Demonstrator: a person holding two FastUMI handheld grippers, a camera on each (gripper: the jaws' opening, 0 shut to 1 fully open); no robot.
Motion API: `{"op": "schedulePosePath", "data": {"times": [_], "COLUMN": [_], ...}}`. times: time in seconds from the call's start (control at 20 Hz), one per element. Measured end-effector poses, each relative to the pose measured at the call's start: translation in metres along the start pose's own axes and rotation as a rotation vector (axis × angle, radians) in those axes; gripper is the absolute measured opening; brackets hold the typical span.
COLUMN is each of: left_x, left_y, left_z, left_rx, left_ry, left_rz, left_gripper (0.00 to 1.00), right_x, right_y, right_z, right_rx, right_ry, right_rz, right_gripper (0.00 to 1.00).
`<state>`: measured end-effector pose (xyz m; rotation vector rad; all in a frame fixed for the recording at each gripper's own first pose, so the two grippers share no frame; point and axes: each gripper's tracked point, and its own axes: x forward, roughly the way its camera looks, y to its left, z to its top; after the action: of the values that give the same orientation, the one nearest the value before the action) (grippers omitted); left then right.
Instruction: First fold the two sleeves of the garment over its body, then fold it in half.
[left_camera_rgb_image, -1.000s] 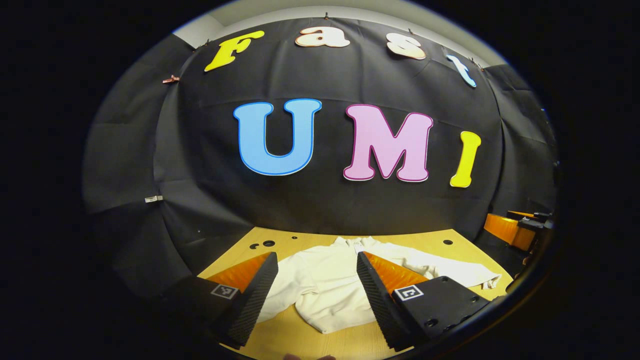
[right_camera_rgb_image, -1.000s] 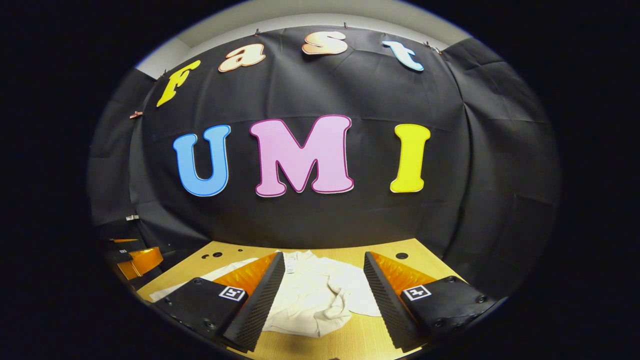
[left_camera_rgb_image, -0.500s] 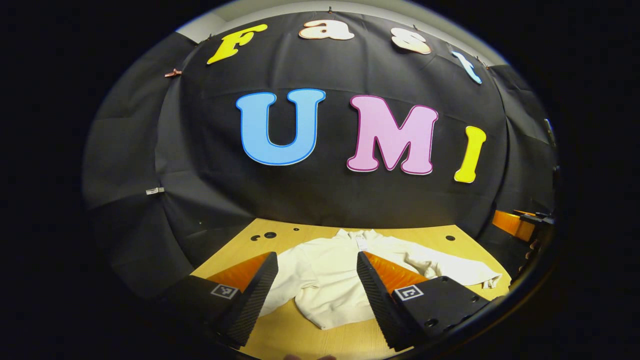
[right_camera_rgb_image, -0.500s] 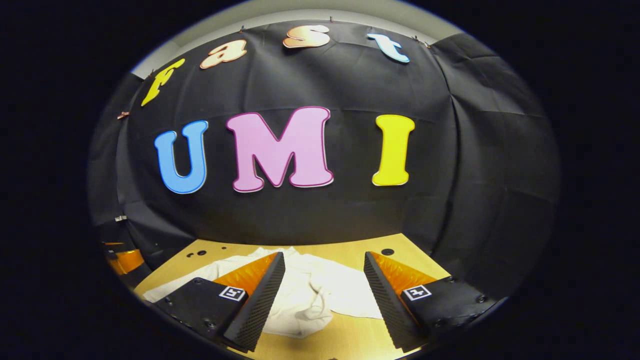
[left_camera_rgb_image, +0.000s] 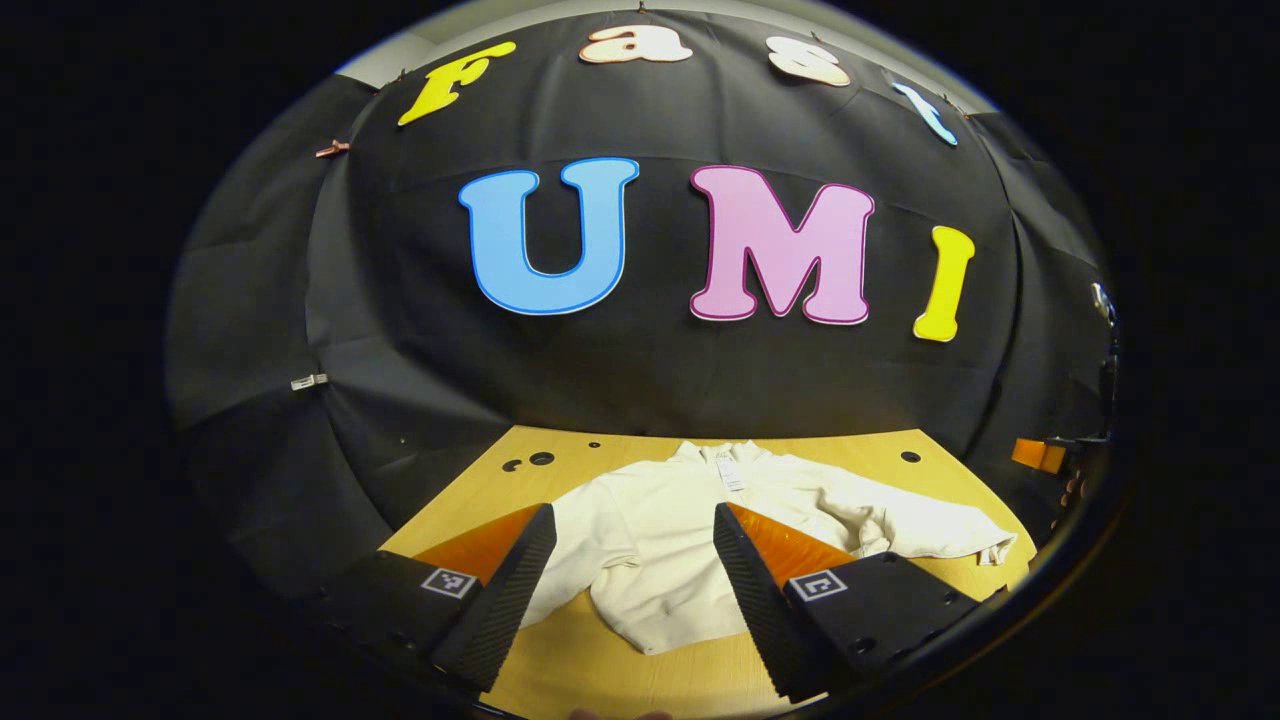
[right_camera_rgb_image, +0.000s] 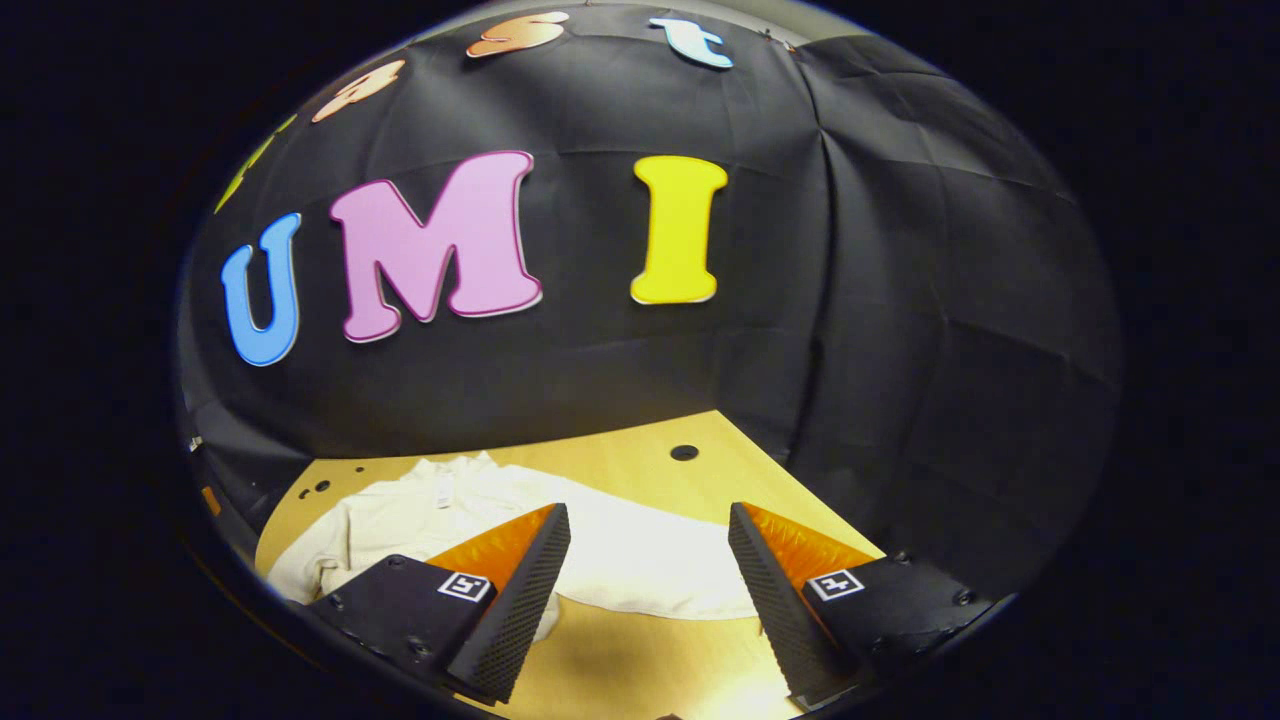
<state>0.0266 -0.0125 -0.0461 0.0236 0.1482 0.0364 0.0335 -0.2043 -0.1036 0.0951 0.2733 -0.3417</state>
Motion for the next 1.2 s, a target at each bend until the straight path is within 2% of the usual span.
{"op": "schedulePosePath", "data": {"times": [0.4, 0.75, 0.95, 1.2], "left_x": [0.012, 0.026, 0.029, 0.031], "left_y": [-0.022, -0.042, -0.05, -0.057], "left_z": [-0.016, -0.025, -0.029, -0.036], "left_rx": [0.013, 0.02, 0.029, 0.013], "left_ry": [0.049, 0.081, 0.09, 0.117], "left_rz": [0.01, 0.014, 0.019, 0.025], "left_gripper": [0.98, 0.98, 0.98, 0.97], "right_x": [0.034, 0.062, 0.069, 0.074], "right_y": [-0.089, -0.147, -0.162, -0.163], "right_z": [-0.063, -0.115, -0.153, -0.188], "right_rx": [0.119, 0.104, 0.137, 0.167], "right_ry": [0.174, 0.295, 0.391, 0.475], "right_rz": [-0.137, -0.228, -0.243, -0.218], "right_gripper": [0.98, 0.99, 0.99, 0.99]}}
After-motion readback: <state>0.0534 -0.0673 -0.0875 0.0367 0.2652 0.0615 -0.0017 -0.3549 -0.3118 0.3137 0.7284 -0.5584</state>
